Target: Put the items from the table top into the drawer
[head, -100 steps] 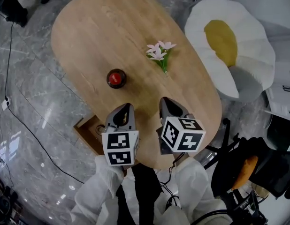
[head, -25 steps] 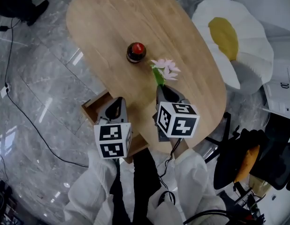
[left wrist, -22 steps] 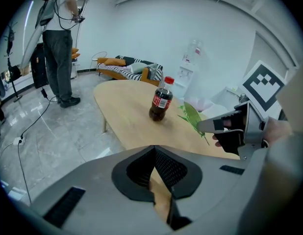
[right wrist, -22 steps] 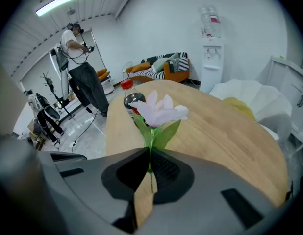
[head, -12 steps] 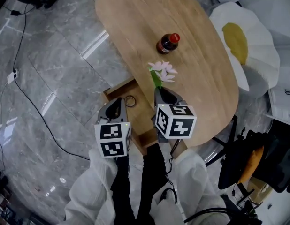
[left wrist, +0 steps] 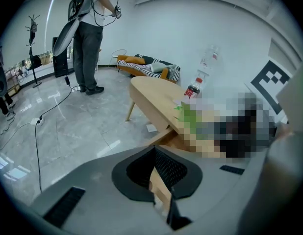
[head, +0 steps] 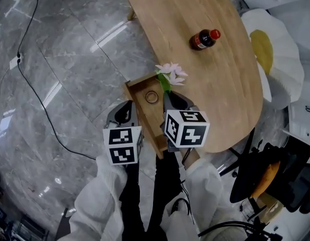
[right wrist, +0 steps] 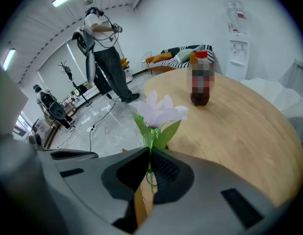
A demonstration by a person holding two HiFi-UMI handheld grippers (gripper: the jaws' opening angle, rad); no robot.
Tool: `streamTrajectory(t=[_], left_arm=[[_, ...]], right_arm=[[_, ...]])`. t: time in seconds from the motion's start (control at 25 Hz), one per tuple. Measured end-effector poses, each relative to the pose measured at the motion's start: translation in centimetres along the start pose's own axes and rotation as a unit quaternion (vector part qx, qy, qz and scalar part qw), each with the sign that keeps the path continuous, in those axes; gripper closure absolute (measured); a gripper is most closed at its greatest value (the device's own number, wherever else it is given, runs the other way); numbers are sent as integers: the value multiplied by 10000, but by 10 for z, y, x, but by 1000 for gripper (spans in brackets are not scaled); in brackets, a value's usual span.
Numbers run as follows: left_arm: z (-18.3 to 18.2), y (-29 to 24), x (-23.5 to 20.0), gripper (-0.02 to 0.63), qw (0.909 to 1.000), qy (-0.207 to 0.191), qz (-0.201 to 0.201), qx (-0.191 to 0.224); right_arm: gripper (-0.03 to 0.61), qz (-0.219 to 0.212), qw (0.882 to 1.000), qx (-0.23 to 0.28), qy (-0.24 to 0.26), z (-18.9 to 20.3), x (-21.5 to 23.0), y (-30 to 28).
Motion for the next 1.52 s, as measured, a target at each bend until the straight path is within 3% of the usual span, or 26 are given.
streamTrajectory(t=[0.52, 0.72, 1.4, 1.52], left_arm=[[57, -2, -4, 620, 9981, 467, -323, -259], [75, 6, 6, 620, 9981, 357, -345, -378], [83, 6, 0, 620, 9972, 447, -491, -352], [82, 2, 0, 620, 9974, 425, -472, -354]], right_arm=[[506, -203, 9978, -617, 125, 88, -12, 15], [506, -281, 9967, -749, -119, 116, -6, 19], [505, -451, 9935, -1043, 26, 141, -9, 12], [449, -408, 9940, -1012, -66, 141, -5, 12]])
Point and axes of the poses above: the fingertips, and each gripper's own axes: y backward along the fingers, x to its right, z out of its underside, the point moved 4 cm from there along y, backward along the fingers, and after that the axes turned 15 degrees about -z, right-handed, at the moved point
